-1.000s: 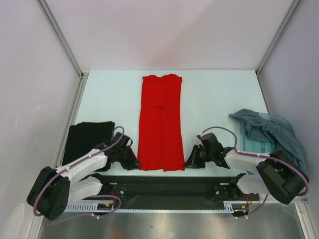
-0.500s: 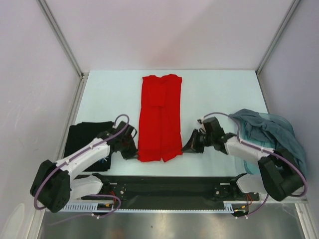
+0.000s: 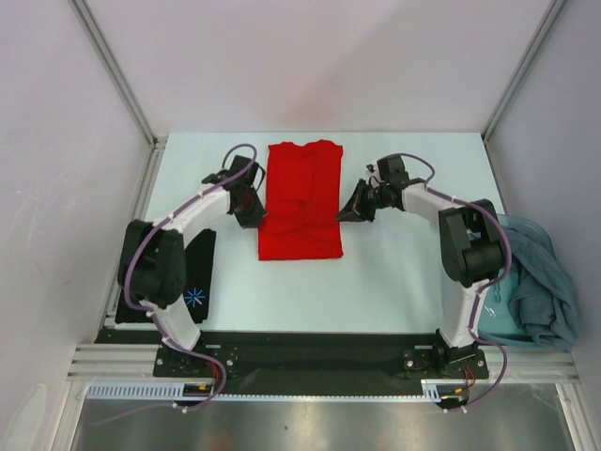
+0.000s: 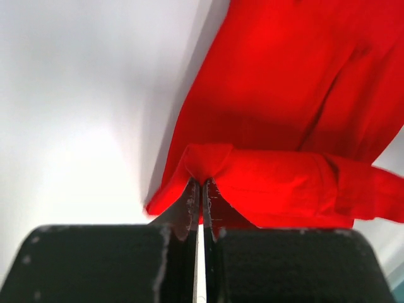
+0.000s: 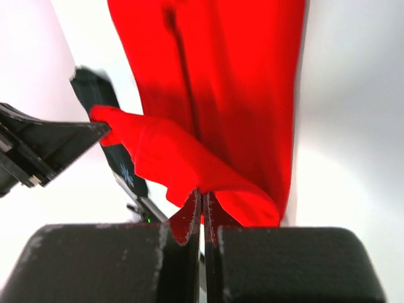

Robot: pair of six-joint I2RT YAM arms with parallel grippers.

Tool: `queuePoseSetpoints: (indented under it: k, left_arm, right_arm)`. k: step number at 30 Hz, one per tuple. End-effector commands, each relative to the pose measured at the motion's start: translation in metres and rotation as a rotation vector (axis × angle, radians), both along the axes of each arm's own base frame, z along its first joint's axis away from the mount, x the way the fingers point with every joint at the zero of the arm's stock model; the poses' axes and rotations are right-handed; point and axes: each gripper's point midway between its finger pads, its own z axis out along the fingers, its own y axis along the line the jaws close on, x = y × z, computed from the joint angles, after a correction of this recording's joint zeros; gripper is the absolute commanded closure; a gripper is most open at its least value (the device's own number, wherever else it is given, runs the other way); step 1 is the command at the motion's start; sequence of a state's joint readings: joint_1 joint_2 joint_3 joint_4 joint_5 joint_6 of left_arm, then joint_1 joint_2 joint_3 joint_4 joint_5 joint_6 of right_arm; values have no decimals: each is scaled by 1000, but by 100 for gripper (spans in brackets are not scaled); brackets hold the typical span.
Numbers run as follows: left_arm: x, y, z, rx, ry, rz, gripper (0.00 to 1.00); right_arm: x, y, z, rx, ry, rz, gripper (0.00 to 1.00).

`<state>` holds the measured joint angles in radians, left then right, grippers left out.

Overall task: Fold and stack the t-shirts
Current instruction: Fold the tshirt

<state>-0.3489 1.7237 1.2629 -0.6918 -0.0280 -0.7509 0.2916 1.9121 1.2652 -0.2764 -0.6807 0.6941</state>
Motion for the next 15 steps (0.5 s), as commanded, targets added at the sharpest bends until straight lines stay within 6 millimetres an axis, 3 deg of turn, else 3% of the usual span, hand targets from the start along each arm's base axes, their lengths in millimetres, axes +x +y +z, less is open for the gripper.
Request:
queuePoseSetpoints:
  k: [1,2,3,7,15]
  left_arm:
    - [44,8,11,28,-69,-24,100]
    - [56,7,18,24,-93,-24,100]
    - [63,10,10,28,-76,-17,100]
    - [89,7,12,7,-95,-28,100]
    - [112,-2,3,-17,-87,-55,100]
  right_arm:
    - [22,1,3,8,5,36,100]
    - [29,-2,5,7,1,30,100]
    - [37,-2,9,8,-4,28,100]
    - [55,-8,-3,13,17,14,100]
    - [79,-14,-15,25,35,8,100]
